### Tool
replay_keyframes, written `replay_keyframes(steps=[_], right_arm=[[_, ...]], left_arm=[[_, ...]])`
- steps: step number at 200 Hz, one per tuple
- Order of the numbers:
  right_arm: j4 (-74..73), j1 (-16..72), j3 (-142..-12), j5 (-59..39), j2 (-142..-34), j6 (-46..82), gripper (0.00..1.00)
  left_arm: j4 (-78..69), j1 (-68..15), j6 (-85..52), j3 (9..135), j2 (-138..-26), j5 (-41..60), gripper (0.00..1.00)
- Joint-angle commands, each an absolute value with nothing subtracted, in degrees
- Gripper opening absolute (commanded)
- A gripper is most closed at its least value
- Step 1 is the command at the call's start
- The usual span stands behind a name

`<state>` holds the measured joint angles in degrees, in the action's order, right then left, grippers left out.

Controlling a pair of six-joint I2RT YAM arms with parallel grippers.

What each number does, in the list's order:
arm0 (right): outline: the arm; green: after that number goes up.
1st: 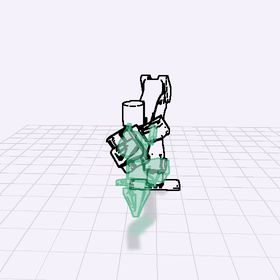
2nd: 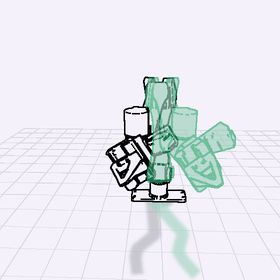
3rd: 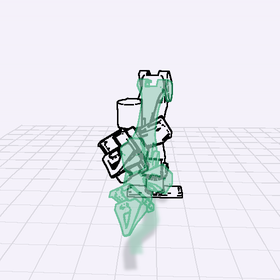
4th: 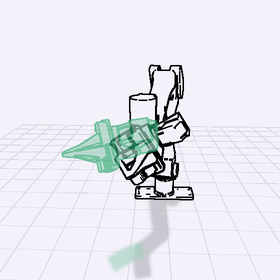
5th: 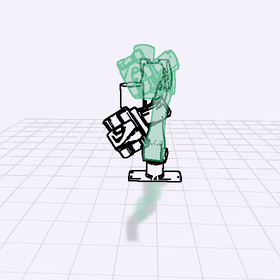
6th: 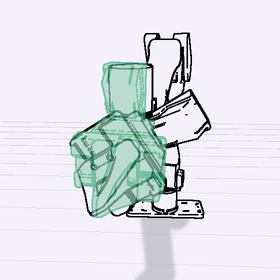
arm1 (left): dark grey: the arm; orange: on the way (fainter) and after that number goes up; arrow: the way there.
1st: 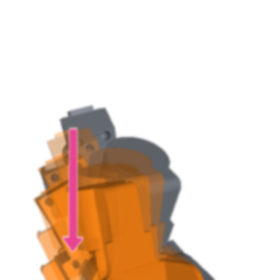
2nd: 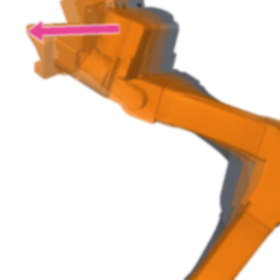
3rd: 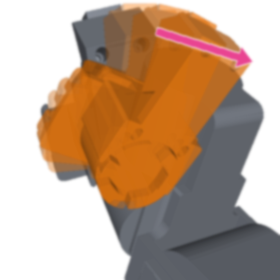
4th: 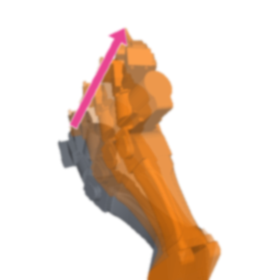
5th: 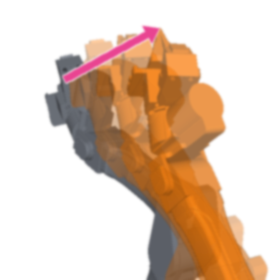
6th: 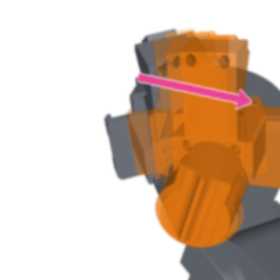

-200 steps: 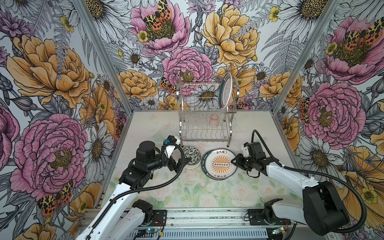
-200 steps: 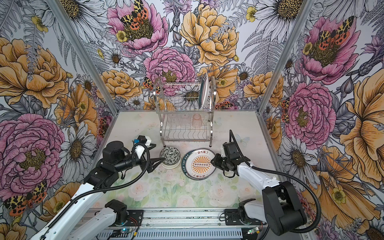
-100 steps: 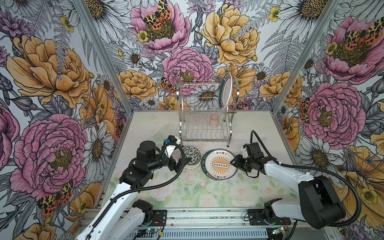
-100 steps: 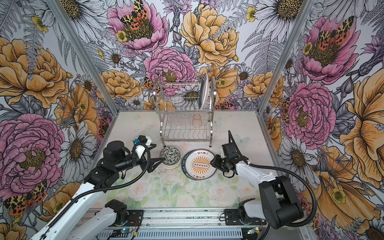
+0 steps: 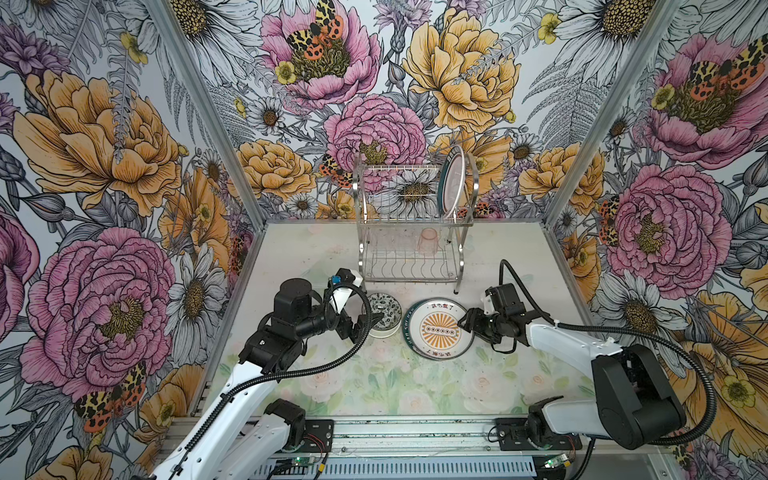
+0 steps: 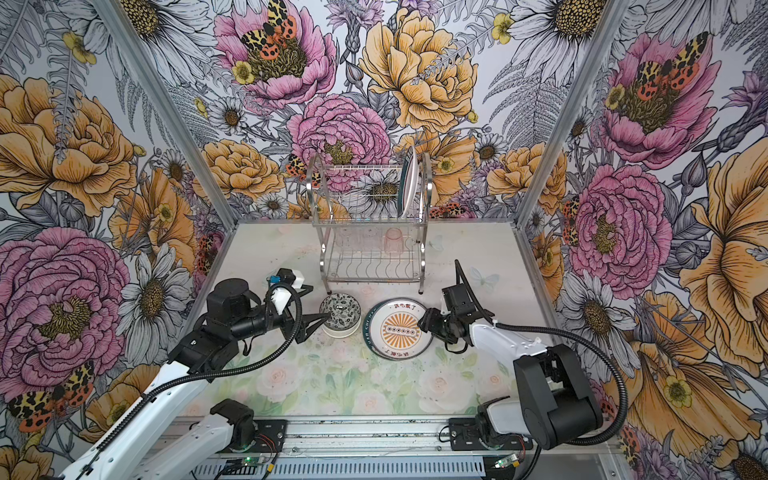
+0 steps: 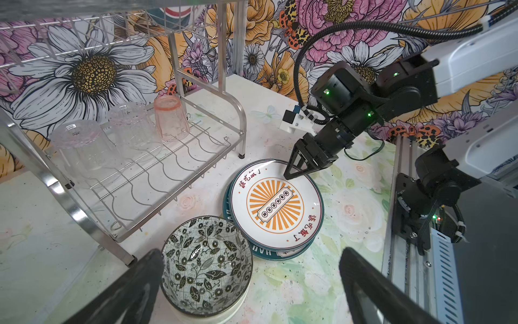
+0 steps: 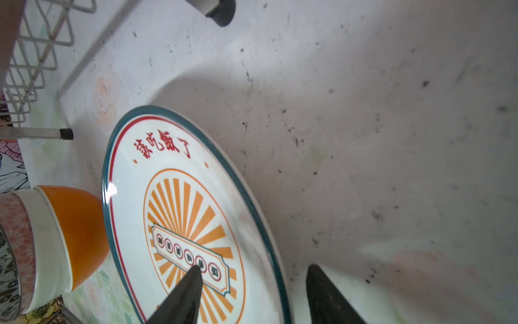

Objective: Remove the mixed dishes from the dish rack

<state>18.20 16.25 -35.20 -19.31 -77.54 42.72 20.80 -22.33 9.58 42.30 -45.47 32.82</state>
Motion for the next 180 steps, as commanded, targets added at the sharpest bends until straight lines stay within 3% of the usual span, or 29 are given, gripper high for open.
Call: replay_keyframes(steps=[1,103,128,171,180], right_arm=[[17.32,16.19,-37.61,-18.8,-78.04,43.23,0.68],[17.31,17.69,-39.68,-18.89,-81.33,44.94,0.8],[17.36,18.06,-40.23,-19.13,-82.33,45.3,0.88],[17.34,19.05,-41.46,-18.33,-82.97,46.48,0.9],[17.32,19.33,-41.57,-17.94,-82.97,46.9,0.95]], left_arm=[[20.73,-22.64,10.84,44.03,-45.78,32.34,0.99],[20.67,-22.77,11.44,44.38,-46.14,32.09,0.99],[20.74,-22.76,11.43,44.37,-46.23,32.18,0.99],[20.69,-22.76,11.79,44.8,-46.84,32.25,0.99],[20.67,-22.85,11.73,44.93,-46.93,32.17,0.99]])
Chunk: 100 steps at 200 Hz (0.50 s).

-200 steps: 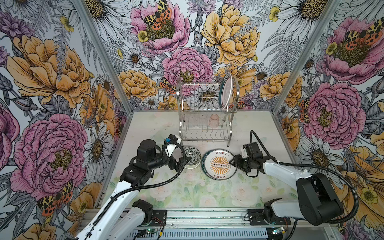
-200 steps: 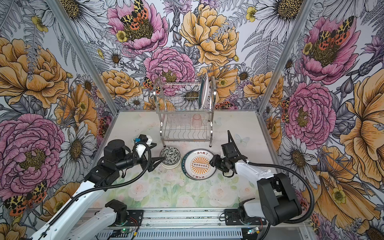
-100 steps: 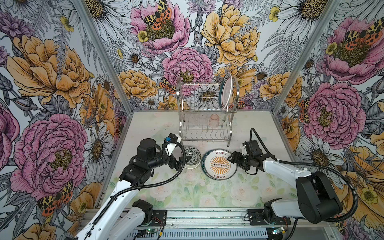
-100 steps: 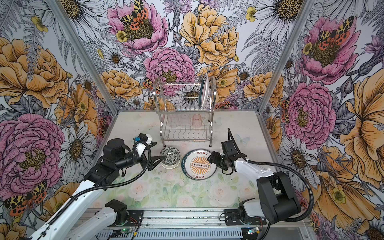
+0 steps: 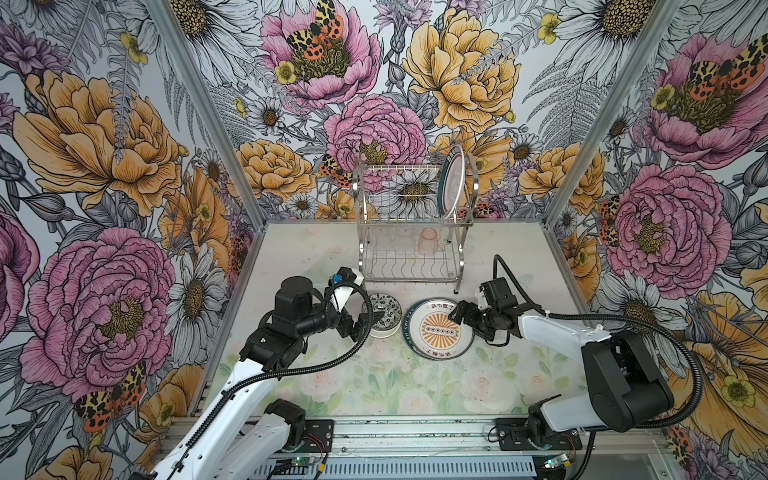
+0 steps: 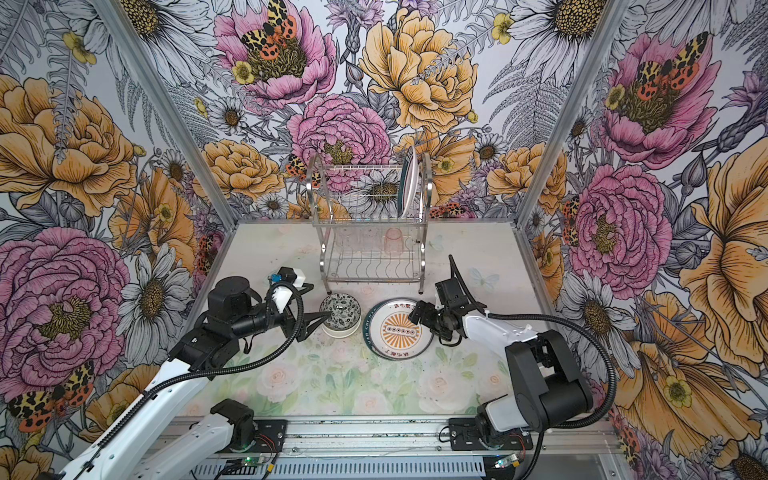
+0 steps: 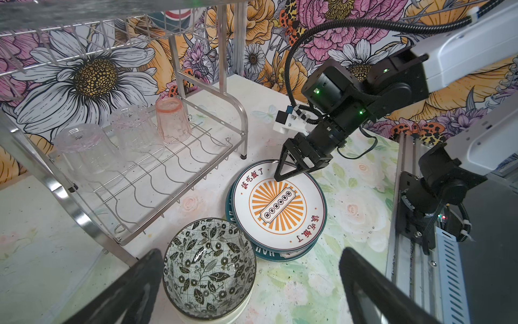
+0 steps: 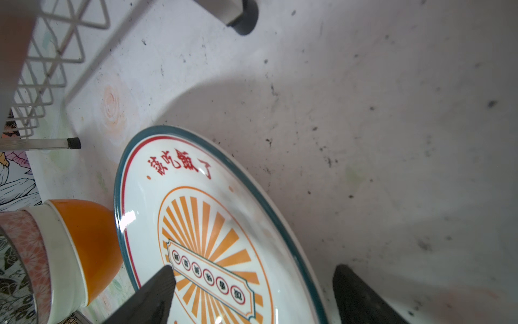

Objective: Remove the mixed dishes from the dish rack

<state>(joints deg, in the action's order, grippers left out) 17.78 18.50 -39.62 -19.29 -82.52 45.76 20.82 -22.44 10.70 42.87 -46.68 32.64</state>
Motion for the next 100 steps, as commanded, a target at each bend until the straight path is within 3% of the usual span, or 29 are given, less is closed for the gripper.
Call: replay_keyframes(steps=[1,26,100], right_arm=[[17.32,19.33,-41.66,-17.94,-82.97,46.92,0.95],[17.32,20.29,-41.99,-16.93,-83.14,48.15,0.99],[18.26,22.19,-42.76,-13.14,-82.87,50.18,1.0]], left_arm=[[20.7,-22.85,11.75,44.92,-46.93,32.17,0.99],[20.7,-22.85,12.04,45.15,-47.26,32.17,0.99],[20.44,-23.04,12.47,45.26,-47.46,31.64,0.99]])
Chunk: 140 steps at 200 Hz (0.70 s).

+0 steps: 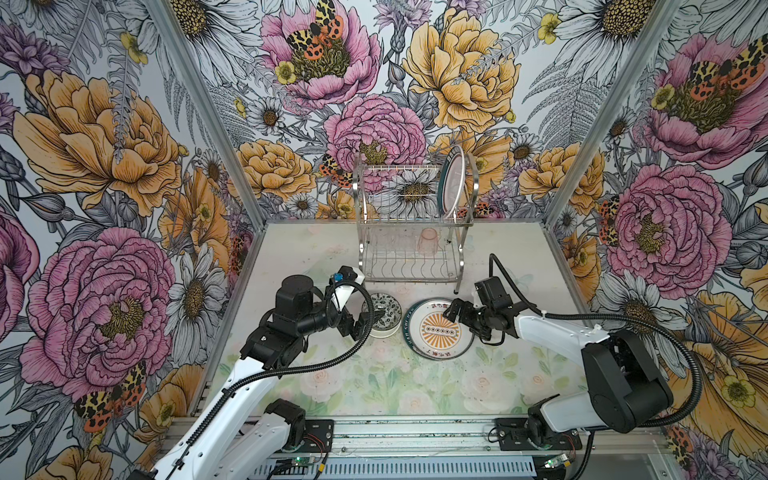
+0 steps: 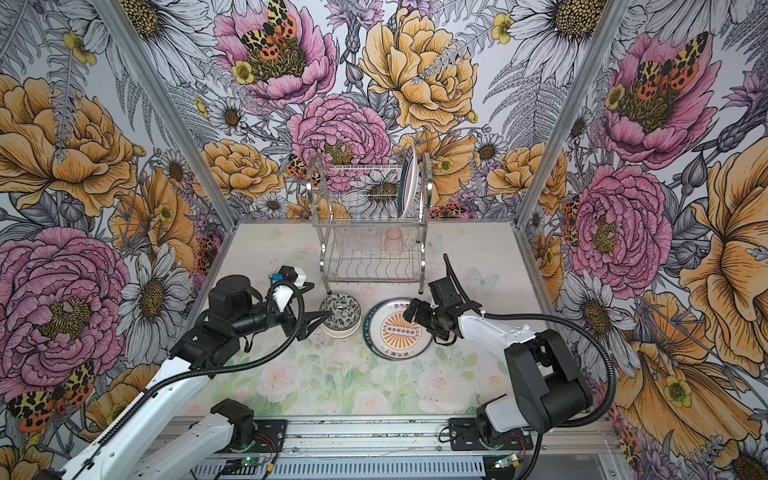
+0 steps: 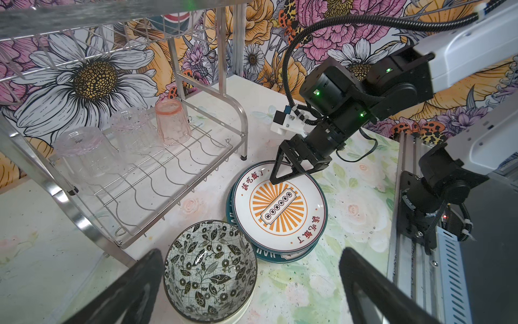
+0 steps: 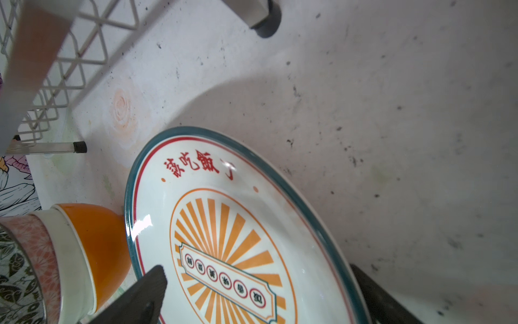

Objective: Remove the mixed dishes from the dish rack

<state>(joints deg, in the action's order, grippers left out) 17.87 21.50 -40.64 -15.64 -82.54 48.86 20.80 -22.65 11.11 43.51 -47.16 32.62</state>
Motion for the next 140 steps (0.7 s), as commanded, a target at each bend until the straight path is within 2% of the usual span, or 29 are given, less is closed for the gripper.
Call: replay_keyframes(steps=[1,140], right_arm=[[18.27,22.21,-42.78,-13.16,-82.88,50.18,1.0],[21.36,23.73,-45.7,-8.32,-82.13,48.52,1.0]], left_arm=[[20.41,-23.03,12.48,45.31,-47.46,31.64,0.99],[17.71,-23.44,12.19,46.47,-49.11,30.27,0.99]])
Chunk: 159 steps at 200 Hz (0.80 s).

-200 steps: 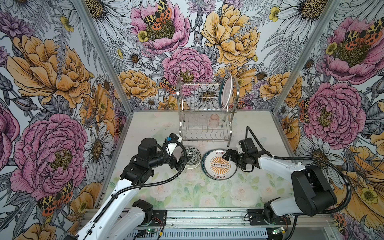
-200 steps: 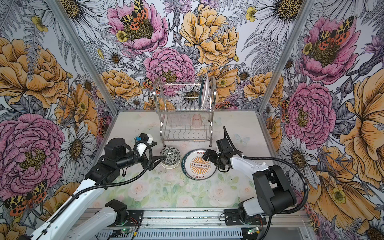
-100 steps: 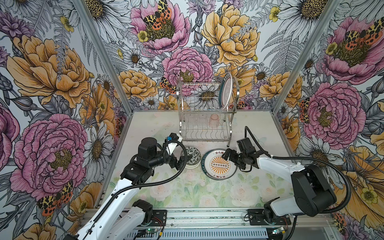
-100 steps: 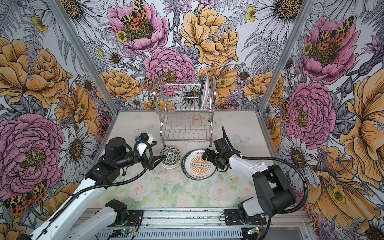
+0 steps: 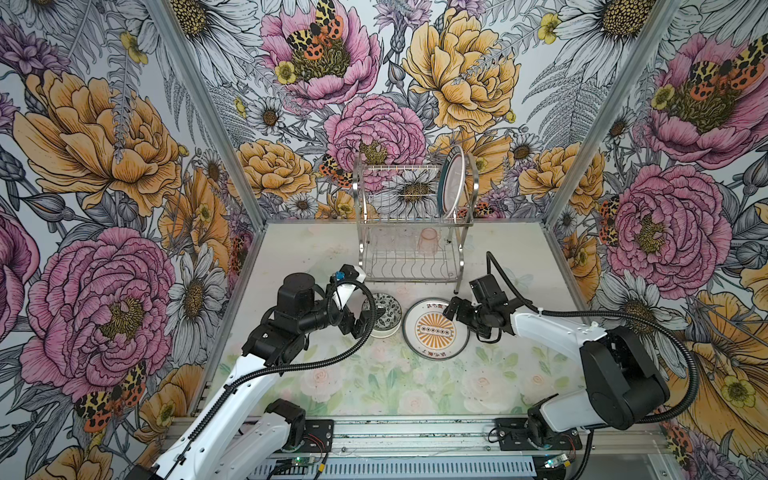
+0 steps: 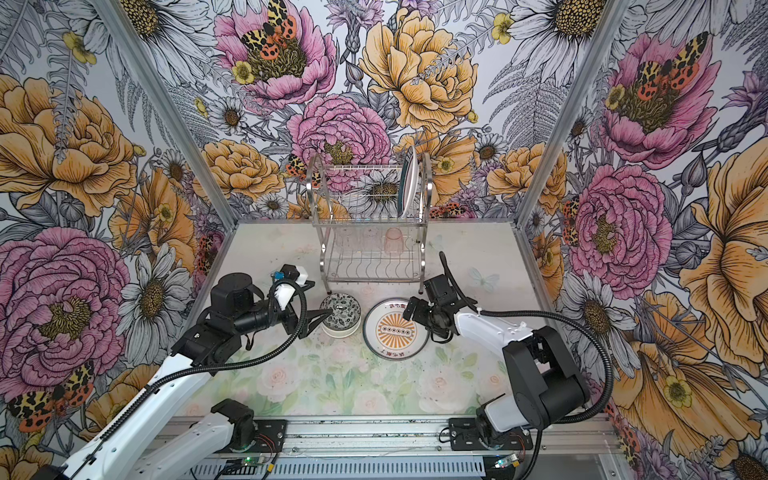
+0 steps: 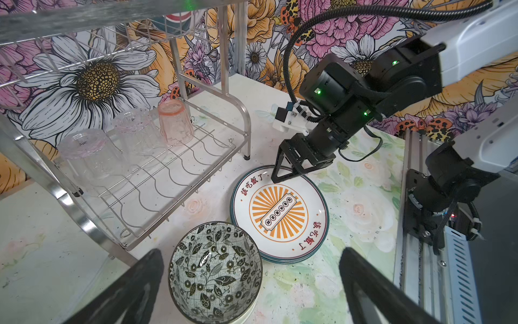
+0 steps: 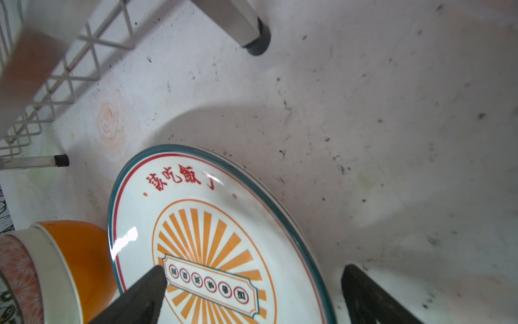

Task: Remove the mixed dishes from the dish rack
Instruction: 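Open and lift the right gripper while the left gripper reaches to the rack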

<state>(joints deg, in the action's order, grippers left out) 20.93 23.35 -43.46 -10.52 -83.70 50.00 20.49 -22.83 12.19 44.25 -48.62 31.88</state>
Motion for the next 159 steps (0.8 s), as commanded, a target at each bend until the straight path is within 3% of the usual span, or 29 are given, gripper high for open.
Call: replay_keyframes(steps=[1,58,128,159], right_arm=[[21.36,23.73,-45.7,-8.25,-82.02,48.47,1.0],[21.16,23.82,-43.74,-1.59,-68.67,37.48,1.0],[14.61,23.99,-33.89,2.37,-41.63,18.62,1.0],[12.63,24.0,-31.17,2.64,-32.49,12.51,1.0]], left_arm=[[17.6,-23.5,12.11,46.48,-49.12,30.3,0.99],[9.38,-28.3,8.71,54.6,-56.33,18.94,0.99],[6.12,-37.76,12.82,77.12,-76.49,5.52,0.99],[6.26,-39.26,12.76,86.41,-85.75,4.48,0.99]])
